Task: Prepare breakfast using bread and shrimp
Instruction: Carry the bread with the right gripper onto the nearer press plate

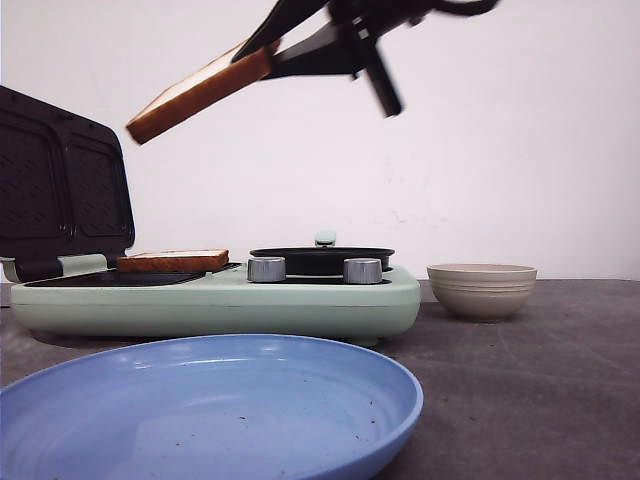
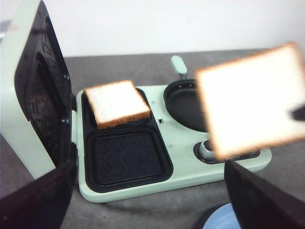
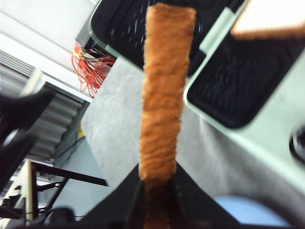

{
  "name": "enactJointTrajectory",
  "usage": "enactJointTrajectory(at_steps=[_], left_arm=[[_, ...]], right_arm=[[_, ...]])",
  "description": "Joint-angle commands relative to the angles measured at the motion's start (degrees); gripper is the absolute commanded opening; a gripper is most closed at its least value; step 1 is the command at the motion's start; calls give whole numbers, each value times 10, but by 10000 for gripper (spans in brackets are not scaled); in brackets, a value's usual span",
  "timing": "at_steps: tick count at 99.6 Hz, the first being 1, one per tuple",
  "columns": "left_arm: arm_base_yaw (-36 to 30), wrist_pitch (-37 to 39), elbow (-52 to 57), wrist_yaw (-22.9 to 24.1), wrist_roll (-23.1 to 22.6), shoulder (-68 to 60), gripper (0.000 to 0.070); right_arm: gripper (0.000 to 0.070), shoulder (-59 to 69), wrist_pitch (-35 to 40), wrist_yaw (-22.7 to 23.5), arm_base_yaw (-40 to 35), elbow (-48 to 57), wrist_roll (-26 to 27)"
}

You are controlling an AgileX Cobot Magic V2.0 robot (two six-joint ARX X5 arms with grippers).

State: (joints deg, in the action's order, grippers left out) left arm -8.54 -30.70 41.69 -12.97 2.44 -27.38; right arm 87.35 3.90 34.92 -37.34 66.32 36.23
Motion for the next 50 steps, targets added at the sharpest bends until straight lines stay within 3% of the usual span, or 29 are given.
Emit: enactJointTrajectory(at_steps=[1, 50], left_arm=[[0, -3, 2, 10, -4, 1, 553], [0, -32, 2, 16, -3, 35, 553]], right_arm=[[0, 43, -2, 10, -4, 39, -13], [0, 263, -10, 10, -26, 202, 7]])
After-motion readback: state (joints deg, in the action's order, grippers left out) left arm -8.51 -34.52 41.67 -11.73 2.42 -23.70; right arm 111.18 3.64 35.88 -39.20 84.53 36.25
